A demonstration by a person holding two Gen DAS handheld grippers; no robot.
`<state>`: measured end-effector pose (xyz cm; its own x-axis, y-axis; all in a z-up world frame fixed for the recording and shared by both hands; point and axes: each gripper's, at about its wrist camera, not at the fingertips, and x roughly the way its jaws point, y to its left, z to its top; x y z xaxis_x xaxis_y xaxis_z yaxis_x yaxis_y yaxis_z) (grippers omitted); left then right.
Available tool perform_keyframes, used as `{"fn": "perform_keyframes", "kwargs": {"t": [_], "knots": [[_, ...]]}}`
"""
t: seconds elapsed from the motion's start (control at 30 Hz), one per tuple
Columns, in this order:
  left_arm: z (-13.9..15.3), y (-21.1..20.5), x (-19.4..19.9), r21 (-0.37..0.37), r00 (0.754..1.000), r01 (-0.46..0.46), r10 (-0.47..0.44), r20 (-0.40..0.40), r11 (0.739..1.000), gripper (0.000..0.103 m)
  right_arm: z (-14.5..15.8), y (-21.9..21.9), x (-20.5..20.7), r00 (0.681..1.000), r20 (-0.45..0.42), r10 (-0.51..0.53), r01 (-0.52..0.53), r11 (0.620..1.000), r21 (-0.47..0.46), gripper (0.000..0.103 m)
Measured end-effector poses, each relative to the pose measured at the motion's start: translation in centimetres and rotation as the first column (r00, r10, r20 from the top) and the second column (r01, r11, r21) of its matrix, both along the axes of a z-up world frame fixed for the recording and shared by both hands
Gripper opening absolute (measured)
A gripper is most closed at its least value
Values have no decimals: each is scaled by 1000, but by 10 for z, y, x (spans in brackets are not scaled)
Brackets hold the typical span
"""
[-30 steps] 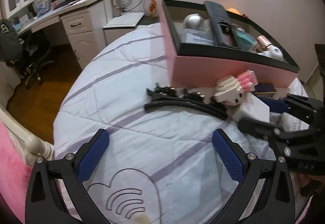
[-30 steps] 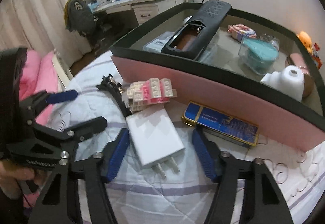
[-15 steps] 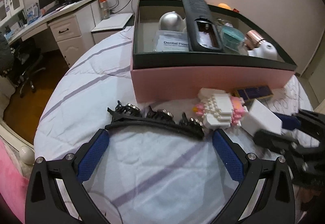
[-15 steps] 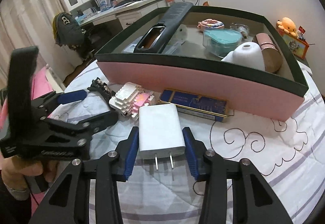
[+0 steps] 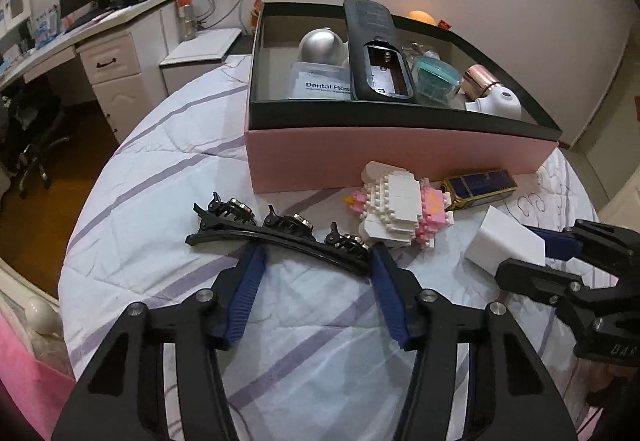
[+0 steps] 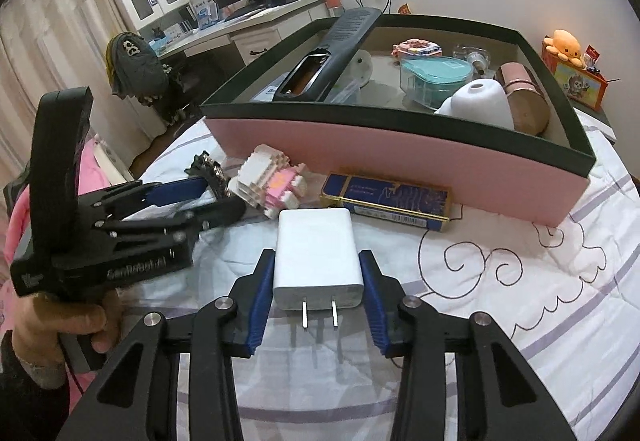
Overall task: Organize rigid objects
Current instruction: 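Grasp the black hair clip with left tool while right tool grasps white charger, then lift the hair clip and white charger over the pink box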
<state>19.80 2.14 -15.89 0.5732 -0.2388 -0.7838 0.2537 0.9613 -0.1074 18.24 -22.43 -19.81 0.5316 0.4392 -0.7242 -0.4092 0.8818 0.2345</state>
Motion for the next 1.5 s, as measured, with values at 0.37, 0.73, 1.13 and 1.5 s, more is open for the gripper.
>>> {"fn": "perform_keyframes", "kwargs": {"t": [0.37,0.73,1.13,1.5], "knots": [[-2,14,16,-23,1000,19,-19,1,1000,103,-2,-1,0,1000,-5,-11,12,1000,2,42],[-4,6,22,132,993,112,-115,18,985,103,-2,3,-2,1000,-10,-12,12,1000,-9,42],[-7,6,31,161,988,151,-154,8,975,103,-6,10,2,1000,-19,-14,14,999,-36,42],[-3,19,21,21,994,109,-109,14,994,95,-3,20,-2,1000,7,-28,28,997,-72,41]]}}
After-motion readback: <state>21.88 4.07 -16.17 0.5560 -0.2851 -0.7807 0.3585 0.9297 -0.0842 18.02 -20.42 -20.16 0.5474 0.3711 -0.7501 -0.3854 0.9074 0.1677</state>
